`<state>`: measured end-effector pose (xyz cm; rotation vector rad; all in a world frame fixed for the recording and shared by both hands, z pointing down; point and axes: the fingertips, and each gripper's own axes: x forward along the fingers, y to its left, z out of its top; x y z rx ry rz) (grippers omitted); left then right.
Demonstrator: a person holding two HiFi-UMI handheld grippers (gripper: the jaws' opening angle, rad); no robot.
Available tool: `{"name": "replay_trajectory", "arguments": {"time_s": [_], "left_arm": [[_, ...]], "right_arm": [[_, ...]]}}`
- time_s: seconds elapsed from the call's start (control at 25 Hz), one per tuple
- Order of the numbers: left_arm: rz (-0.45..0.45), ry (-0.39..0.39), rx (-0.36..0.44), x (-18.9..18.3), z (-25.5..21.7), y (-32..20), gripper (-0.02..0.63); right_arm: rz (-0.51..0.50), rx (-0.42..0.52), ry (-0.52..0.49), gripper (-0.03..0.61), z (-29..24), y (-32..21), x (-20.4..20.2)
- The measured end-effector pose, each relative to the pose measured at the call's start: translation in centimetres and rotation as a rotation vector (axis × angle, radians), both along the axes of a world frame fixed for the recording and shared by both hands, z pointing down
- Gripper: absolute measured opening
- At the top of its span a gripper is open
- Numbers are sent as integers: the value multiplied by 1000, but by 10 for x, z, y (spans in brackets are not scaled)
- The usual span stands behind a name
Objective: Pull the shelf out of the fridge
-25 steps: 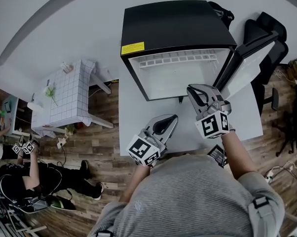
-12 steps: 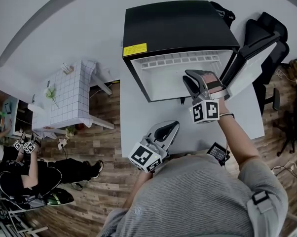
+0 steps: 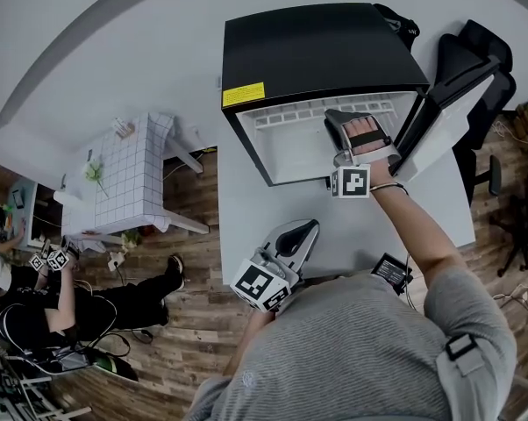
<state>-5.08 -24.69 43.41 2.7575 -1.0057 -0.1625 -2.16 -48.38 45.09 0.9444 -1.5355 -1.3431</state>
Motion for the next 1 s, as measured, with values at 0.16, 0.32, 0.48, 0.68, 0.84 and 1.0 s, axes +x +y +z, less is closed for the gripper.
{"name": "replay_trajectory", "arguments": {"time_s": [0.16, 0.32, 0.48, 0.68, 0.84, 1.0], "left_arm": [[7, -1, 1, 1, 0, -2, 12], [10, 0, 1, 0, 0, -5, 11], [19, 11, 3, 1, -2, -11, 11], [50, 10, 33, 8, -11, -21, 12], [57, 11, 41, 12, -16, -20, 12], [69, 2, 28, 15, -10, -13, 12]], "right_arm": [[1, 3, 23, 107, 0, -3, -1], [6, -34, 23, 107, 8, 0, 2], [39, -43, 61, 138, 17, -11, 4], [35, -30, 18, 147, 4, -24, -7], [39, -47, -4, 150, 6, -37, -15], [54, -40, -2, 150, 8, -49, -17]]}}
